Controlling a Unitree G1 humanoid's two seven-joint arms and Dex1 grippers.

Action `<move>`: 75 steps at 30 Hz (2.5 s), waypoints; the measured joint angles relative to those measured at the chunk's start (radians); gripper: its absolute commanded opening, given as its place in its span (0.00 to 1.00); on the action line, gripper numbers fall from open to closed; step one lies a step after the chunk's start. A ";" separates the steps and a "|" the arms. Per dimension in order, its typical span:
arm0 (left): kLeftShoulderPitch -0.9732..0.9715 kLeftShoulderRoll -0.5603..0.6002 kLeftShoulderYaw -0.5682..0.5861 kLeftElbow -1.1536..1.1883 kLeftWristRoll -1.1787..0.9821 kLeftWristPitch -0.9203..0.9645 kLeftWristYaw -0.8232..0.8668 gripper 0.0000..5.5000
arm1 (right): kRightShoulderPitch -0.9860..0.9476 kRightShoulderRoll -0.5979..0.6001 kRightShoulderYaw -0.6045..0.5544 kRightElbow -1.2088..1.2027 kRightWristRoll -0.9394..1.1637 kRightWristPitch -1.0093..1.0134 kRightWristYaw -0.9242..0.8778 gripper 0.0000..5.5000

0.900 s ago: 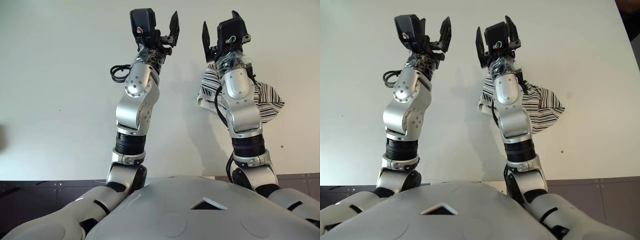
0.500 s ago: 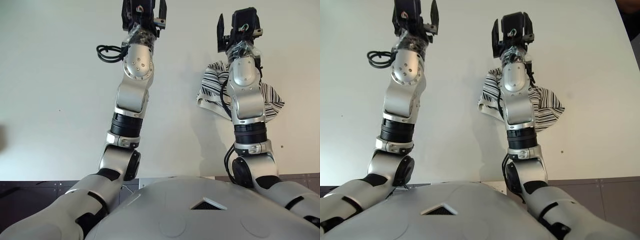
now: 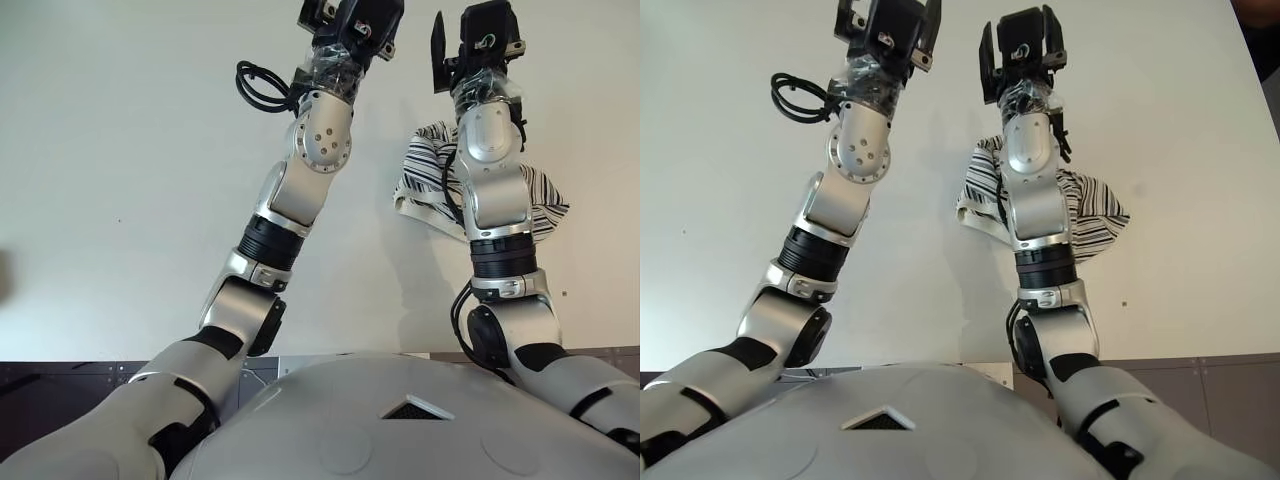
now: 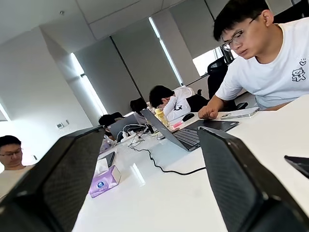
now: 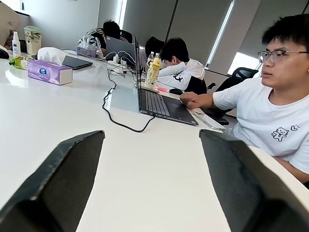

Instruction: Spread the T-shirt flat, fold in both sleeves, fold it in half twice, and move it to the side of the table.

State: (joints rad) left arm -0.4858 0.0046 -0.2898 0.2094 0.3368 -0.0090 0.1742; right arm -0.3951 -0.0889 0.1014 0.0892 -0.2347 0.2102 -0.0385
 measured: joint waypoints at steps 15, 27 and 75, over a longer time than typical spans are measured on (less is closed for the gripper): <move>0.254 0.038 0.024 -0.272 -0.332 0.291 -0.411 0.65 | 0.204 -0.366 0.288 -0.108 0.108 -0.046 0.814 0.66; 0.454 0.302 -0.034 -0.387 -0.245 0.514 -0.553 0.65 | 0.230 -0.496 0.141 -0.096 0.140 -0.038 0.803 0.66; 0.287 0.323 0.001 -0.090 -0.209 0.179 -0.599 0.65 | 0.073 -0.328 0.498 0.050 -0.198 -0.313 0.599 0.66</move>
State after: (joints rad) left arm -0.1991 0.3272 -0.2884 0.1196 0.1278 0.1701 -0.4251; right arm -0.3219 -0.4171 0.5989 0.1387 -0.4332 -0.1024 0.5601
